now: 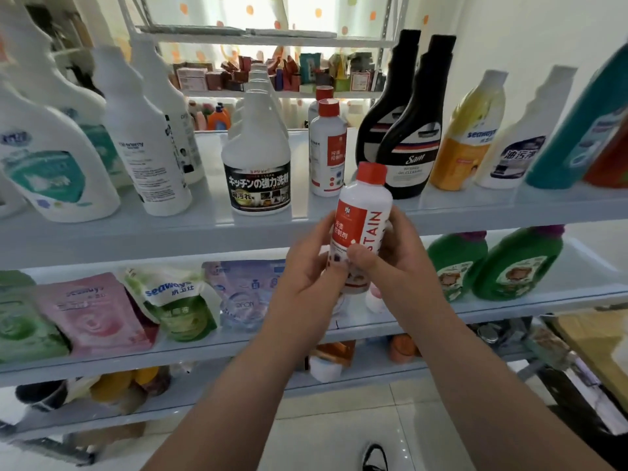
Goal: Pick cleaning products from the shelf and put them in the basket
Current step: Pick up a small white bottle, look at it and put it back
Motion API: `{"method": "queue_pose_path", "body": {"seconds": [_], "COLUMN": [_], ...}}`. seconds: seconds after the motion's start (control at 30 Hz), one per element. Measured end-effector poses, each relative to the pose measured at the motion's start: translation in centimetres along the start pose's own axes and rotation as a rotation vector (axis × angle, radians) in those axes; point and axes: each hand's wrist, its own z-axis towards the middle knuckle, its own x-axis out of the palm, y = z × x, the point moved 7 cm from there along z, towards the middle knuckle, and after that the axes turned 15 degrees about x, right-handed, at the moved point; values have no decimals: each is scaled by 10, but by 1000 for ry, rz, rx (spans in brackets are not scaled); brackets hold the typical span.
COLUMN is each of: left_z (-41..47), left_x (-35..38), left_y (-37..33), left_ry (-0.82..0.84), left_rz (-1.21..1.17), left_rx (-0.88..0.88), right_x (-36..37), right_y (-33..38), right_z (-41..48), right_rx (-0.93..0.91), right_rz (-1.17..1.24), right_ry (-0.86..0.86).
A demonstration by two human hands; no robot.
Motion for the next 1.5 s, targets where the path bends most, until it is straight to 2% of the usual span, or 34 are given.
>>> {"method": "queue_pose_path", "body": {"seconds": [0.1,0.3,0.5,0.57,0.63,0.8,1.0,1.13,1.2,1.27,1.5], "left_z": [27,95,216,259,293,330,337,336,336,338,303], "left_x": [-7,-34,-34,-27,-20,-7,3,8,9,6,-19], "left_y": [-8,-57,-109,-105,-92,-65,-39,-37,-48,-62,-117], "left_ry": [10,-62,65,201,381,639,711,720,705,615,47], "left_rz": [64,441,911,1112,1302,1557,1571,1517,1582,1631,1443], "left_rx": [41,268,457,389,248,33,-208,-201,-107,8,404], "right_x": [-5,-10,-7,-2,3,10,10,9,10,10,12], "right_y": [13,32,36,32,26,18,19,21,22,22,23], "right_z": [26,77,112,119,123,129,135,138,138,139,140], "right_rx": [-53,-86,-129,-114,-102,-94,-101,-107,-107,-111,-116], "right_rz": [-1,-89,-108,-105,-122,-122,-124,-148,-157,-172,-236], "right_ry": [-50,-102,-54,-24,-2,15,16,-22,-36,-49,-117]}}
